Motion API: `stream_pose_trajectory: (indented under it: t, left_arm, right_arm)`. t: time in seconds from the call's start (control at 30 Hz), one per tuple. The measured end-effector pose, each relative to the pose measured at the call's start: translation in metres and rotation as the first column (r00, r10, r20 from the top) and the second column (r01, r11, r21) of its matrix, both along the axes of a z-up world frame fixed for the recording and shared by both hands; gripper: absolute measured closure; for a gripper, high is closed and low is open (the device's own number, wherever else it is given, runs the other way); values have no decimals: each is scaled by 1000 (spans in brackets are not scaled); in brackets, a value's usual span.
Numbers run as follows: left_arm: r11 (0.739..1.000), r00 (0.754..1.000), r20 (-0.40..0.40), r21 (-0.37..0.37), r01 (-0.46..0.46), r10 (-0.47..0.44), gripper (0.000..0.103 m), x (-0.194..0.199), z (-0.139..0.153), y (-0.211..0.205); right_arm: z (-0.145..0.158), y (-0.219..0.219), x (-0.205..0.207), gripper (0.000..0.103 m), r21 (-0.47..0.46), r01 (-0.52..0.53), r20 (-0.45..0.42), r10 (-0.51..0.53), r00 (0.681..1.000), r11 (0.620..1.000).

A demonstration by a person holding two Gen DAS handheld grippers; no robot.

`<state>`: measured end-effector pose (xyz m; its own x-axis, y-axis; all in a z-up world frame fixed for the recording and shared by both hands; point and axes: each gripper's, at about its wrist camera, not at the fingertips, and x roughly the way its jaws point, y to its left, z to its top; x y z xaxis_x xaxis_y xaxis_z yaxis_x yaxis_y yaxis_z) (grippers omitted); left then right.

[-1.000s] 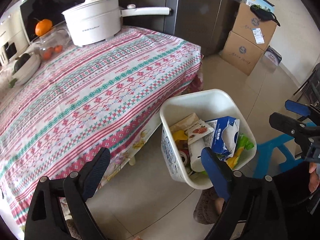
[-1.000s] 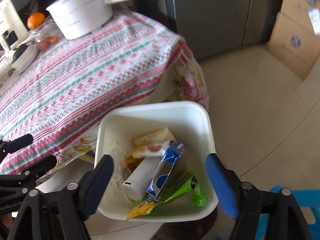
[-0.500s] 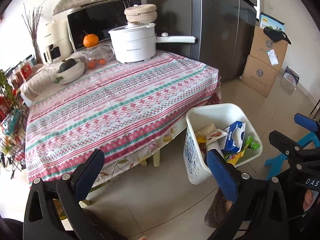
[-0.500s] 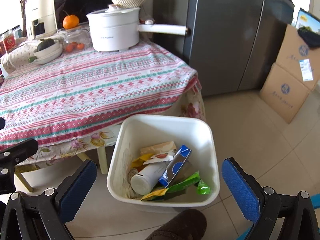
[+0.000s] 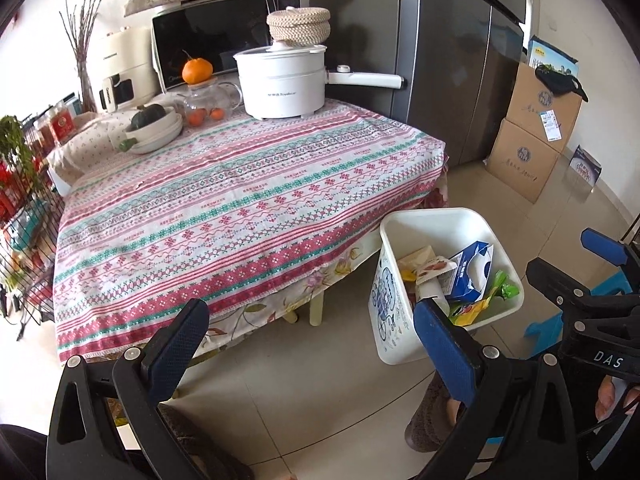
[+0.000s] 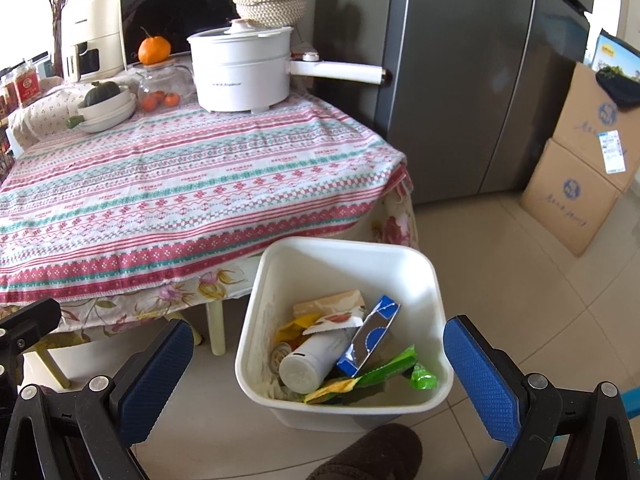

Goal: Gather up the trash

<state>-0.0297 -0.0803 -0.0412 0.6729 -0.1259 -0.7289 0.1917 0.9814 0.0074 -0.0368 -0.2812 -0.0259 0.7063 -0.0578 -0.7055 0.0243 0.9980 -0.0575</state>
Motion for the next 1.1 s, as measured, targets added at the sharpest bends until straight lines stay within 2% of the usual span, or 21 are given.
stream_pose_trajectory:
  t: [0.5, 1.1]
  left_arm:
    - [1000, 999, 43, -8, -12, 12, 0, -5, 9, 0]
    - [1000, 999, 45, -22, -11, 12, 0, -7, 10, 1]
  right_arm:
    - [0, -2, 1, 1, -13, 10, 12, -9, 1000, 1000]
    - [1, -4, 2, 1, -8, 14, 19, -14, 1000, 1000]
